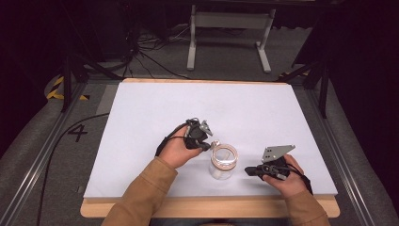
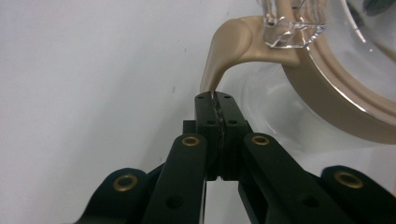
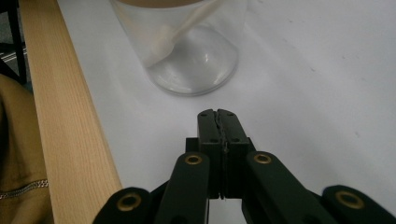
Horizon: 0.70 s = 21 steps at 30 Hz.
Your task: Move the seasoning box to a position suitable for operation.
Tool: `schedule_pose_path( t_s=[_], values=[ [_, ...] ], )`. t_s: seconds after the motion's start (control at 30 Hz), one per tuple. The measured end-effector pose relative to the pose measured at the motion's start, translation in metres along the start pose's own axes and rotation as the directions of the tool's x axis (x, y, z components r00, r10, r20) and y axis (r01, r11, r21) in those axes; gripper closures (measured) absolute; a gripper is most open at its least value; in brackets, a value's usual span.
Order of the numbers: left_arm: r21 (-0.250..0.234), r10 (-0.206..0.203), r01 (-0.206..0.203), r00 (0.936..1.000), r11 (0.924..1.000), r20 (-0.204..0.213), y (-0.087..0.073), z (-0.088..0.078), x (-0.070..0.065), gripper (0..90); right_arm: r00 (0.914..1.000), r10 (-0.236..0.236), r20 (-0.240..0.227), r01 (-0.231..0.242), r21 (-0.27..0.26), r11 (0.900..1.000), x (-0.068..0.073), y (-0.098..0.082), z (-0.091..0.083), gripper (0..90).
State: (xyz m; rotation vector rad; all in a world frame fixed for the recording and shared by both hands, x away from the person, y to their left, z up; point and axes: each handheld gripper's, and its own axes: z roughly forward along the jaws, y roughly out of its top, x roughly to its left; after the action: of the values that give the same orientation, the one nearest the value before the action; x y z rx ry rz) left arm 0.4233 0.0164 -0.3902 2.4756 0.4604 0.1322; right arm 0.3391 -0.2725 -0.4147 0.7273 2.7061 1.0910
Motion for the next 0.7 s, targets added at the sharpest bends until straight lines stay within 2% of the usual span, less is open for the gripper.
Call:
schedule_pose_path(
  t_s=[0.03, 0.1, 0.13, 0.33, 0.5, 0.53, 0.7],
  values=[
    [-0.01, 0.01, -0.01, 1.0, 0.9999, 0.0, 0.0, 0.0, 0.001, 90.0, 1.0, -0.001, 0.002, 0.001, -0.001, 1.0, 0.0, 0.0, 0.0, 90.0],
    [-0.023, 0.007, -0.007, 1.0, 0.9997, 0.005, 0.001, 0.001, 0.002, 90.0, 1.0, 0.003, 0.005, -0.003, 0.002, 1.0, 0.001, -0.001, -0.001, 90.0],
    [-0.042, -0.007, 0.007, 0.9999, 0.9991, 0.016, 0.001, 0.002, 0.004, 90.0, 1.0, 0.004, 0.007, -0.004, 0.002, 1.0, 0.001, -0.002, -0.001, 90.0],
    [-0.083, 0.0, 0.002, 0.9998, 0.9966, 0.021, 0.006, 0.012, 0.008, 90.0, 0.9997, 0.016, 0.018, -0.016, -0.001, 1.0, 0.002, -0.008, -0.006, 90.0],
    [-0.08, 0.008, -0.005, 0.9996, 0.9968, 0.028, 0.007, 0.018, 0.011, 89.8, 0.9991, 0.029, 0.031, -0.029, -0.005, 1.0, 0.002, -0.012, -0.01, 90.0],
    [-0.091, -0.004, 0.007, 0.9994, 0.9958, 0.035, 0.007, 0.017, 0.011, 89.7, 0.9991, 0.029, 0.032, -0.028, -0.005, 1.0, 0.002, -0.012, -0.011, 90.0],
    [-0.062, -0.027, 0.029, 0.9991, 0.9977, 0.032, 0.005, 0.008, 0.015, 88.8, 0.9991, 0.027, 0.032, -0.027, -0.005, 1.0, 0.001, -0.012, -0.009, 90.0]
  ],
)
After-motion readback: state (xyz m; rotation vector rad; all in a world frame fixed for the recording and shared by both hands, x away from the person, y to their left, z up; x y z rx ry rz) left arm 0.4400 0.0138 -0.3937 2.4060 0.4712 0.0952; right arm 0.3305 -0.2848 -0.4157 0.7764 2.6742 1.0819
